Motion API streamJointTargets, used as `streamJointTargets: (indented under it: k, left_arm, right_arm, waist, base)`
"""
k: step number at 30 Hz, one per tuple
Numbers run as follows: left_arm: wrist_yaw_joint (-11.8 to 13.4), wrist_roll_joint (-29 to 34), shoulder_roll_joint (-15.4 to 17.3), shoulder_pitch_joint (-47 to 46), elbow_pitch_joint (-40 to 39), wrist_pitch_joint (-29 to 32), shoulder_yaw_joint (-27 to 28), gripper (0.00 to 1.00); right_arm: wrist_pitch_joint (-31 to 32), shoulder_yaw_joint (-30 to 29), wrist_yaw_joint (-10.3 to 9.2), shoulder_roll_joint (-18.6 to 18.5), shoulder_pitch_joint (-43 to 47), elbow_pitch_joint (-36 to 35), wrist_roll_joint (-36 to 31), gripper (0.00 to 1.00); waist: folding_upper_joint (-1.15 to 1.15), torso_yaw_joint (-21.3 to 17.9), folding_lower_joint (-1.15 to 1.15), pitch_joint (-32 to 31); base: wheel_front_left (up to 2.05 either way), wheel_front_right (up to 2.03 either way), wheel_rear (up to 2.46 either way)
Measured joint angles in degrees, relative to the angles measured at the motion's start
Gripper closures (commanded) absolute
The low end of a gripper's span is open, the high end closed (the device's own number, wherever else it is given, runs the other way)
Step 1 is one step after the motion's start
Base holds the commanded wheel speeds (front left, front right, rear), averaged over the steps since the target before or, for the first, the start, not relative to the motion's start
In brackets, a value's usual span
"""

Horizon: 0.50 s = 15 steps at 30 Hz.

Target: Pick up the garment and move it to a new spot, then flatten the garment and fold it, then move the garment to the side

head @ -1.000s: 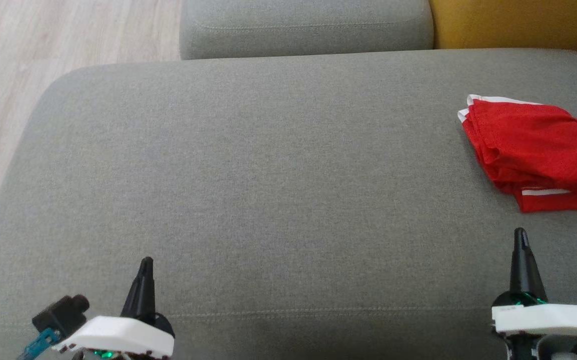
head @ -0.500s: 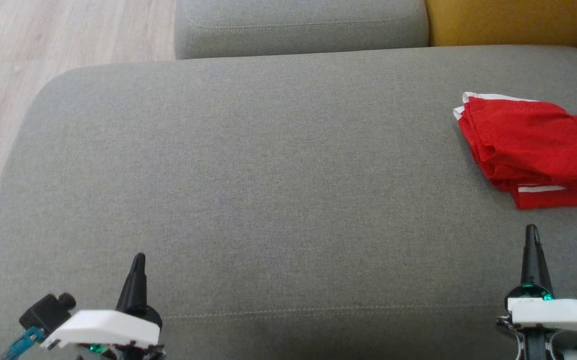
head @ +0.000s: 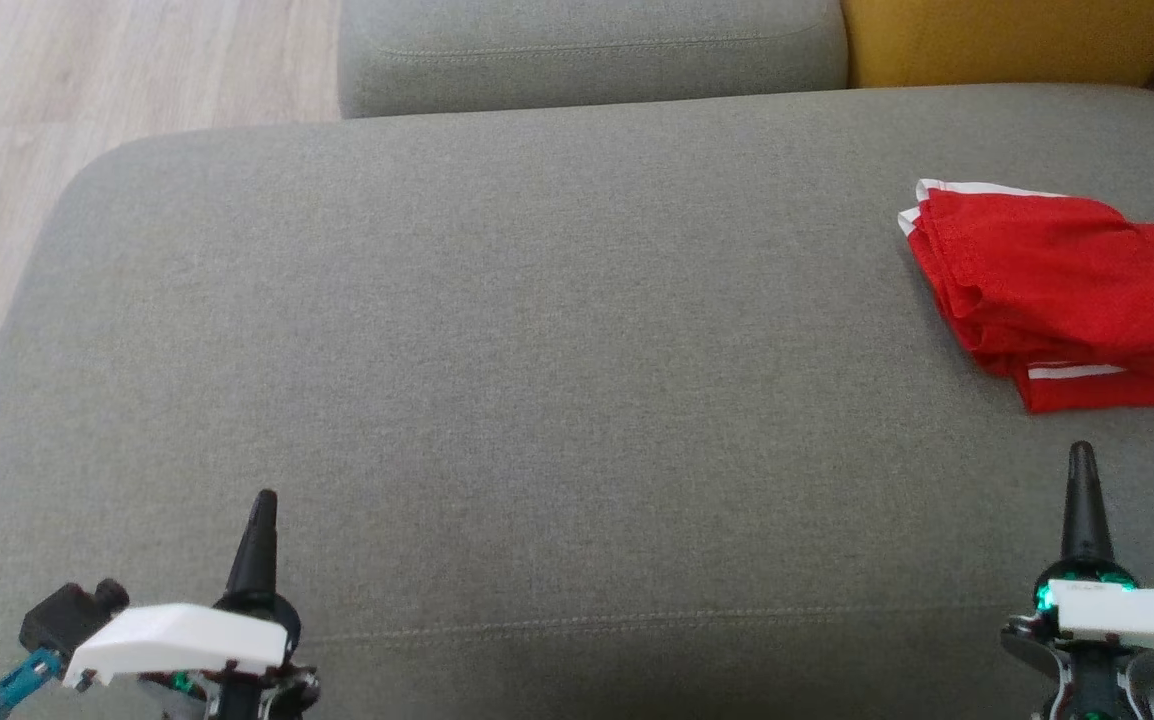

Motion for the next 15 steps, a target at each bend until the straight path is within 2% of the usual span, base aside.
streamJointTargets:
  k: [15]
  left_arm:
    - [-1.2,-10.99,0.0,-2.1,1.43,2.5,2.07,1.0]
  right_arm:
    - [2.54,-1.42,0.0,-0.04,-1.36,0.27,11.29,1.0]
  waist:
    - [0.0,-0.77,0.0,0.18]
  base:
    - [0.0,0.0,0.0]
